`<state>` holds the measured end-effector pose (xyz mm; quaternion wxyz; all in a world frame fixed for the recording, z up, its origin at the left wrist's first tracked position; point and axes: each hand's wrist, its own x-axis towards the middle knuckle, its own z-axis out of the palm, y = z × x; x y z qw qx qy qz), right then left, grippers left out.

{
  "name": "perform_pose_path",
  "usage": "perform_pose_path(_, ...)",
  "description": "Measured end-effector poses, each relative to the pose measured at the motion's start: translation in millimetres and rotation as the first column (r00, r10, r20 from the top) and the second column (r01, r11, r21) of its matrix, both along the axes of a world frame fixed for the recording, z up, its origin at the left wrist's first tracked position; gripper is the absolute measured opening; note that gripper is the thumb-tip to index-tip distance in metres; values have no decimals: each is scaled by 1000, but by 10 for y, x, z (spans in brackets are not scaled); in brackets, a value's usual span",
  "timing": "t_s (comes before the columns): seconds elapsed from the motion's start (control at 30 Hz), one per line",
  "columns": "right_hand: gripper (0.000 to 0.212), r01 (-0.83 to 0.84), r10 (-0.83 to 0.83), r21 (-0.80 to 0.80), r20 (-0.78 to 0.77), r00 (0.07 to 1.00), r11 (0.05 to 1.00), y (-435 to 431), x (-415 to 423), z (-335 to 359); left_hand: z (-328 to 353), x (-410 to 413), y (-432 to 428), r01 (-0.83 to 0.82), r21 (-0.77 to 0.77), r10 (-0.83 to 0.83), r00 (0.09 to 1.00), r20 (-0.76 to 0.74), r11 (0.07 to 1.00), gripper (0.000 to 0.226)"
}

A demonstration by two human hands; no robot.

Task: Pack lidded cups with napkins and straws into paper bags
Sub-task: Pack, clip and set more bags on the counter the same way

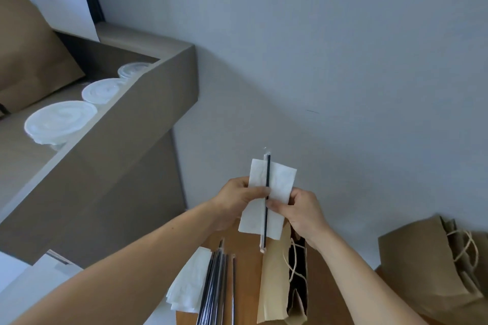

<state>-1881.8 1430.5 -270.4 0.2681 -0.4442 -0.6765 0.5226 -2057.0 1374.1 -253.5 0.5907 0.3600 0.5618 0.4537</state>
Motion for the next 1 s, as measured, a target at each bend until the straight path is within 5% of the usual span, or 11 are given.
perform_pose_path(0.2,27,16,-16,-15,-33,999,1000,14,249,7,35,308,80,-23,-5,23,1000,3,1000,13)
perform_pose_path(0.4,10,52,-53,-53,-12,999,997,135,488,-49,-97,543,206,-30,-54,29,999,-16,998,25)
perform_pose_path(0.5,9,264,-264,-11,34,964,964,301,628,-90,-337,560,175,-64,-81,41,964,-261,995,38)
perform_pose_path(0.6,14,472,-473,45,13,881,880,499,693,-120,-685,507,-10,134,-283,-264,830,-492,950,62)
perform_pose_path(0.67,14,534,-535,84,-5,845,841,593,678,-162,-912,555,-142,389,-503,-612,669,-422,772,91)
perform_pose_path(0.73,9,532,-537,103,26,843,840,638,609,-269,-1040,723,-222,480,-600,-757,529,-384,640,105)
perform_pose_path(0.93,11,373,-372,50,278,886,926,450,307,-834,-1246,1155,-258,263,-567,-622,408,-668,781,55)
perform_pose_path(1.0,14,332,-325,44,363,873,942,361,264,-935,-1259,1162,-289,222,-564,-596,459,-659,795,45)
